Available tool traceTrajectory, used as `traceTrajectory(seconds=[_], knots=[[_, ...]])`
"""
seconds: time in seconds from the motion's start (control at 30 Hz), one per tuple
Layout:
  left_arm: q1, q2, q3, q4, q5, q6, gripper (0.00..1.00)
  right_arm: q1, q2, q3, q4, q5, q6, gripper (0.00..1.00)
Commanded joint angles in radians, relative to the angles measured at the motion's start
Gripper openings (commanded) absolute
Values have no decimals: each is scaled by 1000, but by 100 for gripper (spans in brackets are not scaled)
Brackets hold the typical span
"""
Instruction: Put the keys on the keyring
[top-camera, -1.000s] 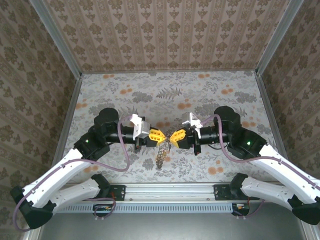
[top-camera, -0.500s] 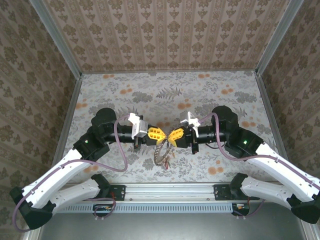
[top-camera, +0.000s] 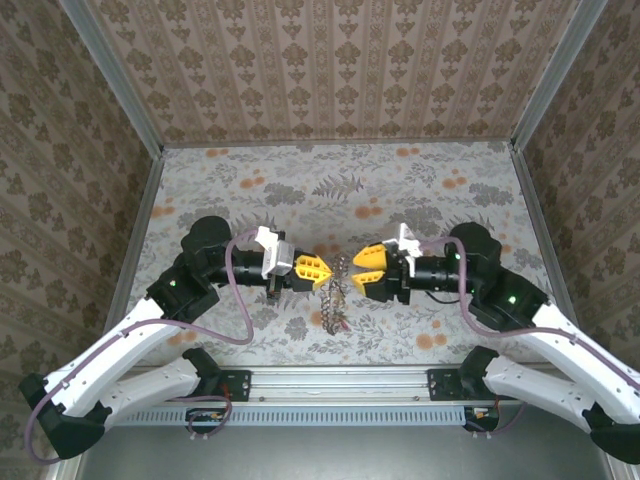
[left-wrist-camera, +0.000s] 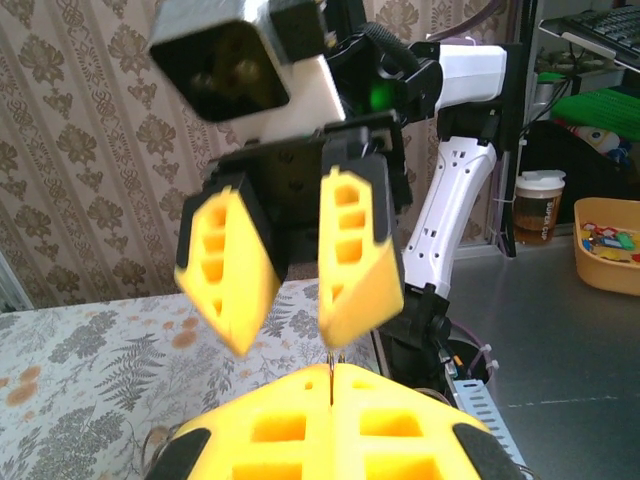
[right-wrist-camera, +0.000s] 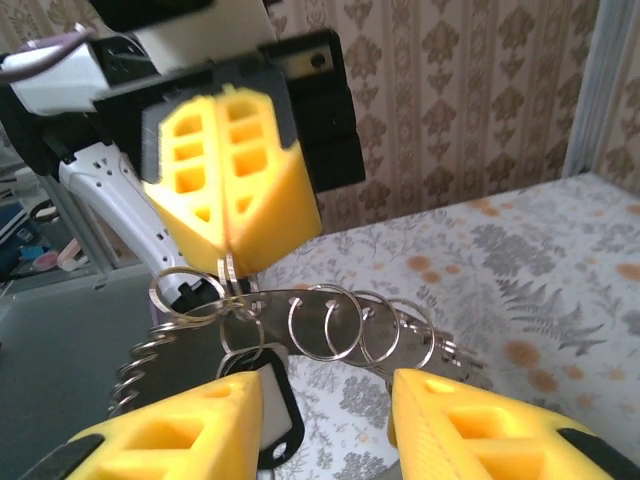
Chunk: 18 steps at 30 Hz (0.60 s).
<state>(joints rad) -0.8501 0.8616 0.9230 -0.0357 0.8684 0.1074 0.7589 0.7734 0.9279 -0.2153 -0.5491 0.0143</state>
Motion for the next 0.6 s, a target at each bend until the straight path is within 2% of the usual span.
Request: traceTrajectory(seconds=[0.0,0.57], knots=[[1,-19,4,66,34,-15,0,-3,-34,-11,24,27,-27,42],[5,5,-3,103,27,-43,0,23,48,-1,167,-79,-13,36]])
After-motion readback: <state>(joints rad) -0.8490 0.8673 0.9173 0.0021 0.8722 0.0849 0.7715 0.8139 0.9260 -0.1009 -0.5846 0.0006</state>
